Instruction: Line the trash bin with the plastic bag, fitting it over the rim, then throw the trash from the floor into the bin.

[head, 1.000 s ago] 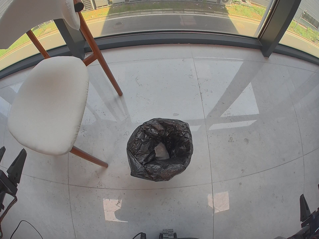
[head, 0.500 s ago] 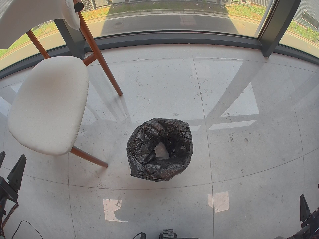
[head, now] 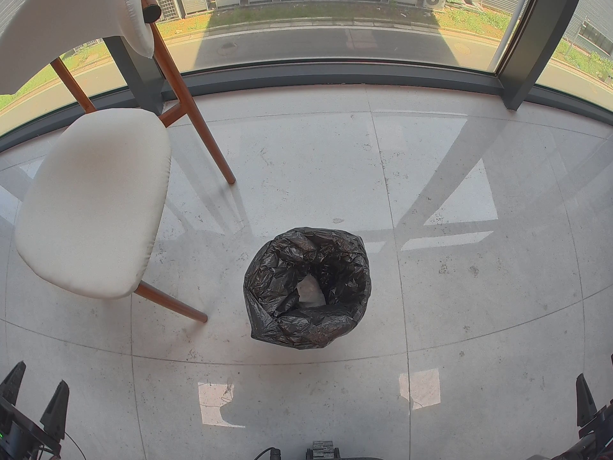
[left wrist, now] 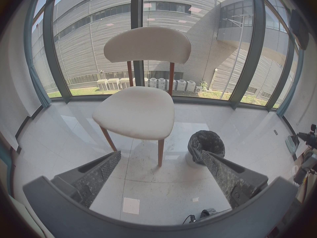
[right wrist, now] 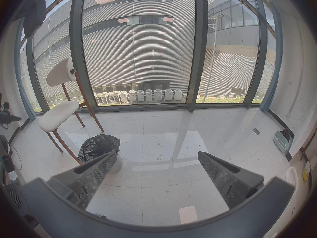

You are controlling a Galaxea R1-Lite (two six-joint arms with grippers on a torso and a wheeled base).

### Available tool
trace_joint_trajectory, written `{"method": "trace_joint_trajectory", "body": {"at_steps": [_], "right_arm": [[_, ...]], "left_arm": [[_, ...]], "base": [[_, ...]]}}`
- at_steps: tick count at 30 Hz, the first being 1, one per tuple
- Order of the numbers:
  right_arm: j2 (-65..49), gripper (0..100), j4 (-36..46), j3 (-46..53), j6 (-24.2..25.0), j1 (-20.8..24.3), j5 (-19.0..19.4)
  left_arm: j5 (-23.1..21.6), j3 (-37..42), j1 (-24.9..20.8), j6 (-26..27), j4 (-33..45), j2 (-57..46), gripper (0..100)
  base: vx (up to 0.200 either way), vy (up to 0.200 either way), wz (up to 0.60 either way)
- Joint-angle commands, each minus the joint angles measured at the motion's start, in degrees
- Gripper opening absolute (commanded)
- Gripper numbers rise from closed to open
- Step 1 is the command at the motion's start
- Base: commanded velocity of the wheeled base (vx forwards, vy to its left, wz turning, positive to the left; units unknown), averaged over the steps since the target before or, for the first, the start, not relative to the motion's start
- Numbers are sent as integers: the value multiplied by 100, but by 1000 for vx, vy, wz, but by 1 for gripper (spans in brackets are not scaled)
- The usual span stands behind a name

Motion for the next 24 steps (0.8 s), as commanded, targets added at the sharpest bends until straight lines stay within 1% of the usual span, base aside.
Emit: {"method": "trace_joint_trajectory", "body": {"at_steps": [1,3,6,10,12,13,15,17,18,19,20,21,22,23,24], "right_arm": [[-6,100,0,101,-1,1,1],[-6,100,0,101,-1,1,1],[-6,100,0,101,-1,1,1],[-6,100,0,101,-1,1,1],[-6,100,0,101,-1,1,1],[-6,100,0,101,-1,1,1],[-6,100,0,101,-1,1,1],[-6,100,0,101,-1,1,1],[-6,100,0,101,-1,1,1],[-6,100,0,101,-1,1,1],[-6,100,0,101,-1,1,1],[-6,100,0,101,-1,1,1],[-6,100,0,101,-1,1,1],[-6,100,0,101,-1,1,1],[-6,100,0,101,-1,1,1]], "left_arm": [[35,336,9,58,103,-881,100],[35,617,9,76,68,-881,100],[17,600,9,67,95,-881,100],[70,591,18,-74,103,-855,100],[237,591,44,-100,103,-863,100],[395,591,44,-109,103,-863,100],[1001,600,44,-258,103,-863,100],[1081,609,44,-381,86,-863,100],[922,609,44,-355,86,-863,100],[887,609,44,-346,86,-863,100],[421,617,44,-241,77,-863,100],[-80,617,44,23,103,-863,100],[-80,617,44,23,103,-863,100],[-510,626,44,375,279,-872,100],[-774,617,44,630,429,-872,100]], "base": [[0,0,0],[0,0,0],[0,0,0],[0,0,0],[0,0,0],[0,0,0],[0,0,0],[0,0,0],[0,0,0],[0,0,0],[0,0,0],[0,0,0],[0,0,0],[0,0,0],[0,0,0]]}}
